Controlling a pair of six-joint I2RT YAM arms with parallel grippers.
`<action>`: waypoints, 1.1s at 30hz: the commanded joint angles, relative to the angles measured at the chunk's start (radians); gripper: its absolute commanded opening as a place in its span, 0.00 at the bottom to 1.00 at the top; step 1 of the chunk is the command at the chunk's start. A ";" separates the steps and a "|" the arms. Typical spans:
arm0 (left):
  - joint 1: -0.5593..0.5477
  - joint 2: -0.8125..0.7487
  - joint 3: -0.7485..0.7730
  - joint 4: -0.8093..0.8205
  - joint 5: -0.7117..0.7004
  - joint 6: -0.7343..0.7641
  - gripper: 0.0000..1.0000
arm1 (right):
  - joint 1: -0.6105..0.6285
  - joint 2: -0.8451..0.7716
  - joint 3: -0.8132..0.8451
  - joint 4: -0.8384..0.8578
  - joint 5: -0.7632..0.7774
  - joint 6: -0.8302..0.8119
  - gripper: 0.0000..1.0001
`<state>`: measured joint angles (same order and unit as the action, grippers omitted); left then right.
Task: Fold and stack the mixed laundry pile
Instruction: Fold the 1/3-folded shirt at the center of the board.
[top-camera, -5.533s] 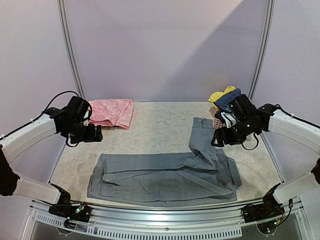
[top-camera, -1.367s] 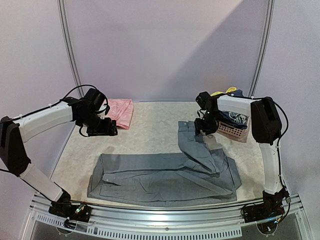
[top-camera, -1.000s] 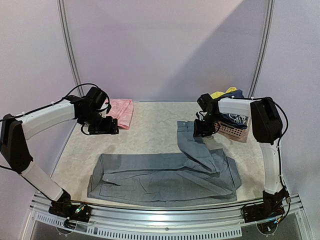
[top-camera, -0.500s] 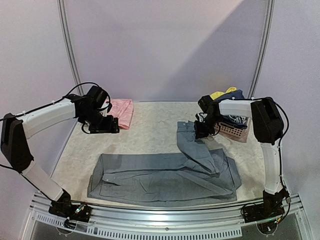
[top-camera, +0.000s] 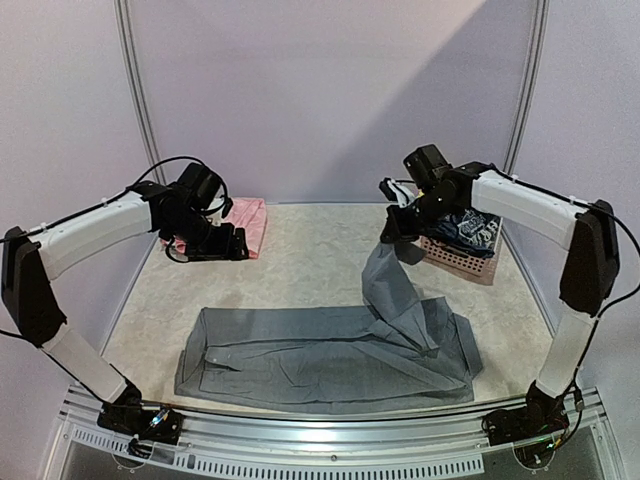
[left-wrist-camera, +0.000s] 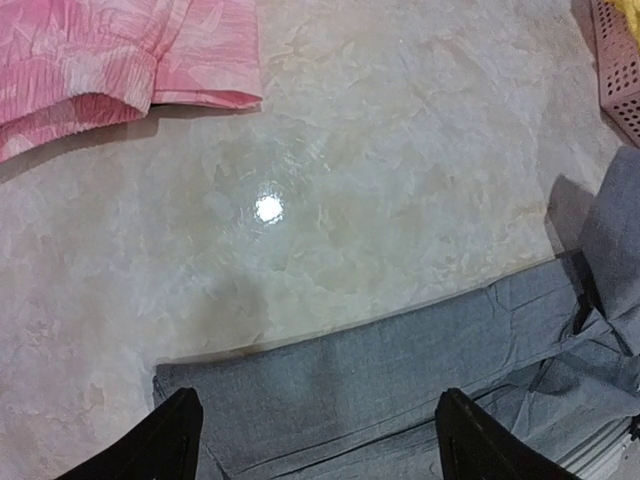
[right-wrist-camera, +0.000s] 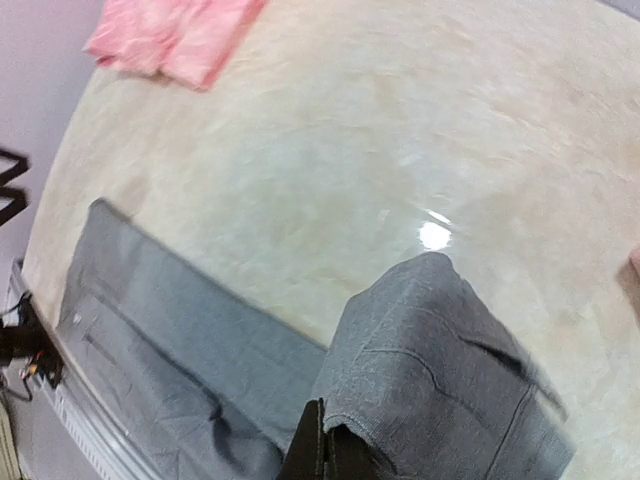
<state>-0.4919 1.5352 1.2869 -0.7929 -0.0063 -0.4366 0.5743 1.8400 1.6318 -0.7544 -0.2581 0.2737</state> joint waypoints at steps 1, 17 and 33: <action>-0.033 -0.059 0.003 -0.039 0.009 -0.037 0.82 | 0.124 -0.082 -0.045 -0.009 -0.112 -0.103 0.00; -0.074 -0.266 -0.191 0.138 0.330 0.026 0.82 | 0.373 -0.136 -0.111 -0.005 -0.426 -0.413 0.04; -0.285 0.168 -0.018 0.168 0.614 0.174 0.80 | 0.372 -0.248 -0.534 -0.019 -0.304 -0.738 0.00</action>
<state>-0.7250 1.6199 1.2007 -0.5915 0.5858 -0.3351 0.9485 1.5452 1.1805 -0.7544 -0.6231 -0.4084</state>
